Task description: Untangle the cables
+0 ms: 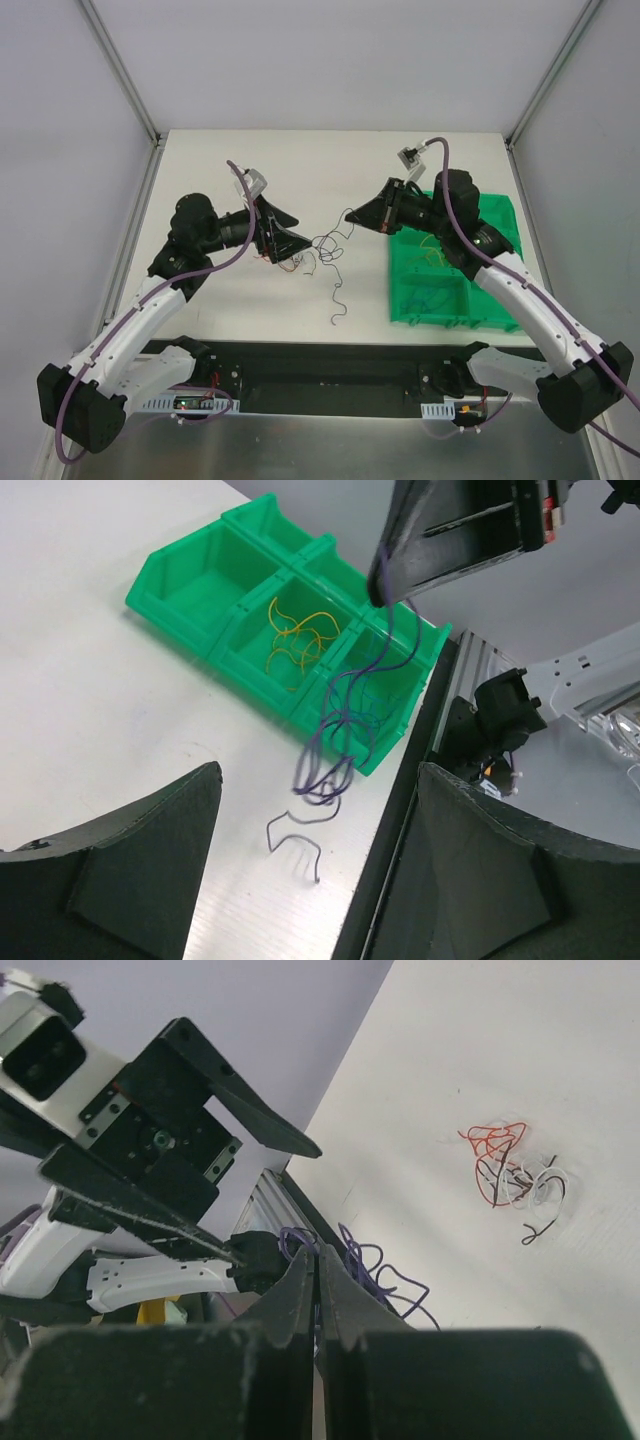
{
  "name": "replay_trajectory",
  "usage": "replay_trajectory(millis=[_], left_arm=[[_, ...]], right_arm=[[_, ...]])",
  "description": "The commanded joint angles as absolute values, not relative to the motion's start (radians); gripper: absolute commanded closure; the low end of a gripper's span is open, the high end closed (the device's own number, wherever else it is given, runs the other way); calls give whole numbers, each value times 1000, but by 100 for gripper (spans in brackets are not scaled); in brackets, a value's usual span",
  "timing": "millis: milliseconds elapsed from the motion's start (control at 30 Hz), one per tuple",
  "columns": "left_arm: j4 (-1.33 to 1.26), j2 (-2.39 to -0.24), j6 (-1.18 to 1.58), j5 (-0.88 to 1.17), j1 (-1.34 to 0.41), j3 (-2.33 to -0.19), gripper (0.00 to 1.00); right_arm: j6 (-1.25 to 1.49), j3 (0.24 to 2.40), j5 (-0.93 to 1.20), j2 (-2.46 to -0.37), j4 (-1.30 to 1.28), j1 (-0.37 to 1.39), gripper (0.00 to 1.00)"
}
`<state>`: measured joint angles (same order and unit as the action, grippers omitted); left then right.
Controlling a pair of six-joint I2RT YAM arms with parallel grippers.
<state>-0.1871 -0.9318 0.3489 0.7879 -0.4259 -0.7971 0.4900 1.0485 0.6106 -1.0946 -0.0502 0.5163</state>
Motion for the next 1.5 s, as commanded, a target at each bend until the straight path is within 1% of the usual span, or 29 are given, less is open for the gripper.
replay_trajectory(millis=[0, 100, 233, 333, 433, 567, 700, 800, 967, 1000, 1033, 1100, 1267, 1333, 1367, 1467], left_arm=[[-242, -914, 273, 750, -451, -782, 23], [-273, -919, 285, 805, -453, -779, 23], [-299, -949, 327, 859, -453, -784, 18], [-304, -972, 339, 871, -453, -787, 18], [-304, -986, 347, 890, -453, -792, 19], [-304, -999, 351, 908, -453, -799, 31], [-314, -1015, 364, 959, -453, -805, 50], [-316, -1026, 365, 991, -453, -811, 57], [-322, -1025, 356, 1049, -454, -824, 96], [-321, -1016, 356, 1048, -454, -822, 100], [-322, -1002, 353, 1045, -454, -821, 100], [-324, -988, 370, 1031, -471, -830, 100], [-255, -1025, 541, 1061, -505, -957, 100], [-242, -1022, 592, 1063, -506, -989, 100], [-242, -1019, 618, 1065, -508, -1002, 100], [-276, -1022, 692, 1071, -518, -1019, 100]], right_arm=[[505, 1081, 479, -1124, -37, 574, 100], [492, 1103, 448, -1144, -63, 609, 100], [465, 1130, 430, -1173, -83, 670, 100], [453, 1143, 410, -1184, -94, 699, 100], [446, 1149, 400, -1196, -97, 721, 100], [443, 1158, 393, -1213, -97, 744, 100], [431, 1163, 379, -1227, -100, 761, 100], [425, 1167, 365, -1227, -107, 767, 100], [388, 1183, 330, -1229, -138, 781, 100], [373, 1186, 312, -1229, -147, 790, 100], [350, 1189, 280, -1227, -164, 802, 99], [290, 1209, 151, -1230, -211, 850, 99], [233, 1220, -93, -1250, -236, 963, 88], [224, 1201, -150, -1255, -201, 995, 83], [224, 1183, -170, -1256, -165, 1005, 78], [227, 1122, -182, -1272, -45, 1012, 75]])
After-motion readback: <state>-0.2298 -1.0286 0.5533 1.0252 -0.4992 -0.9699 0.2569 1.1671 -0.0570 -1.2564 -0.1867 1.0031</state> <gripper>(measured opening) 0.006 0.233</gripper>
